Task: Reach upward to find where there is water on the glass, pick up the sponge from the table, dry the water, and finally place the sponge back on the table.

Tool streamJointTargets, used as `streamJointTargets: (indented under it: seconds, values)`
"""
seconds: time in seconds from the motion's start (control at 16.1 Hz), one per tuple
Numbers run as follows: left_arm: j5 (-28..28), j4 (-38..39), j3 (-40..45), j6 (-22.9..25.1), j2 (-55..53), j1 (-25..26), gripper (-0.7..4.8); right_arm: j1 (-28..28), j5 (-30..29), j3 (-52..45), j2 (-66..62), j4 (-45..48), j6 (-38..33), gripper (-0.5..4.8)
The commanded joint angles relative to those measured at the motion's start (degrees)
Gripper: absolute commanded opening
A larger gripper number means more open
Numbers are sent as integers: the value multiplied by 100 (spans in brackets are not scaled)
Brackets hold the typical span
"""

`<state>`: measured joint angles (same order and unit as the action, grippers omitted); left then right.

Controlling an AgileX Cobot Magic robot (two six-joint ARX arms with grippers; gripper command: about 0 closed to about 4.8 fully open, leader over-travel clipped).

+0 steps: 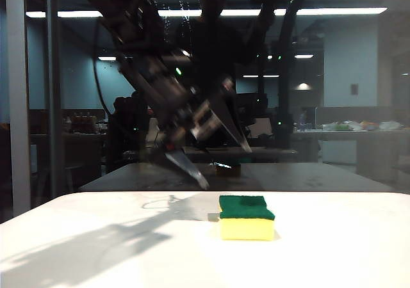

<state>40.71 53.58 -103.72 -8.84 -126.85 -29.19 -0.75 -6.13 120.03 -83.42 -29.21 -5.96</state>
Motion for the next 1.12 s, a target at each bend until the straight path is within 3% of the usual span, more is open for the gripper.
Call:
streamJointTargets:
  seconds: [0.06,0.75,1.12]
  values:
    - [-105,-9,-13,-22,-212,-120,479,-2,2,24,37,72,22,-2]
    - [-258,-918,-11,-800,-728,-232,479,-2,2,24,37,70,22,-2]
    - [-1443,-721,-4,-863,-822,-568,479,-2,0,24,37,70,22,-2]
